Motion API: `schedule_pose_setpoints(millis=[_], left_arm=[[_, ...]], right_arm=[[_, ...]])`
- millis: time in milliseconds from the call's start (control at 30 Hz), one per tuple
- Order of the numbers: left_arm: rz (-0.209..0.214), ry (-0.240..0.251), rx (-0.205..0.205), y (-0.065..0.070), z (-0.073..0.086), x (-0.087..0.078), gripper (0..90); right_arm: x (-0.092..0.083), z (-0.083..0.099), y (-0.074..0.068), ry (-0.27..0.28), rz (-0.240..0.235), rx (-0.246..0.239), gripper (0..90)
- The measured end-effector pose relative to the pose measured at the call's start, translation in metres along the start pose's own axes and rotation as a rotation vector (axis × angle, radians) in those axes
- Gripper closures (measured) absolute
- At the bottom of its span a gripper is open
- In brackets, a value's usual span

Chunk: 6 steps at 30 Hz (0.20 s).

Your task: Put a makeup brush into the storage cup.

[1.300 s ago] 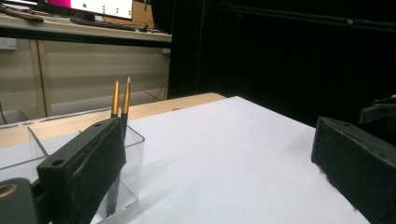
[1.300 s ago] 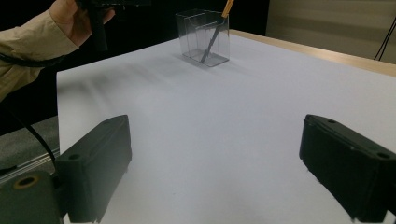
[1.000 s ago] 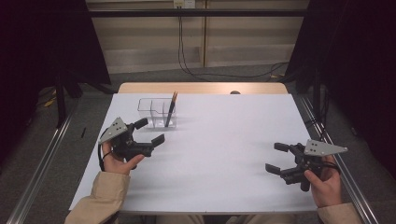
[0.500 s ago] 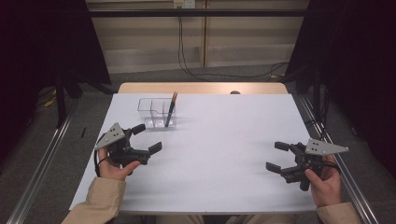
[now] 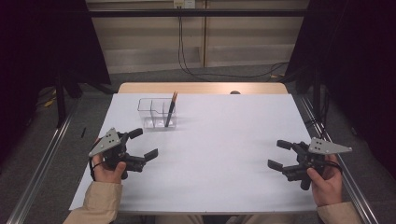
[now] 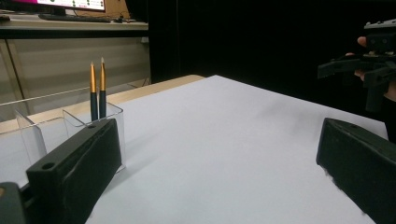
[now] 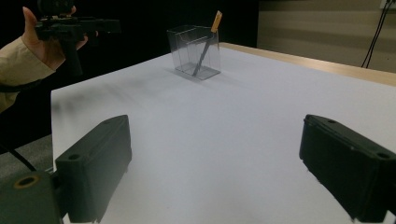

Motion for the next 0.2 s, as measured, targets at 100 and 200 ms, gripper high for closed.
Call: schedule_pose_setpoints(millis=[100, 200], left_arm=[[-0.002, -0.008, 0.009, 0.0007, -0.0002, -0.0015, 0.0], [0.0, -0.001, 0.007, 0.0009, 0.0001, -0.0026, 0.0]], right_arm=[[0.0008, -0.0001, 0.0011, 0.001, 0.006, 0.002, 9.1], [0.0017, 0.0004, 0.0017, 0.0, 0.005, 0.007, 9.1]])
Point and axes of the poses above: each handheld gripper's, and its own axes: x roughly forward along the jaws, z roughly out of its underside, y roughly to its right, the point moved 3 cm from there along x, roughly forward along the jaws, and after that the axes turned 9 degrees about z, right-handed, at the moved point
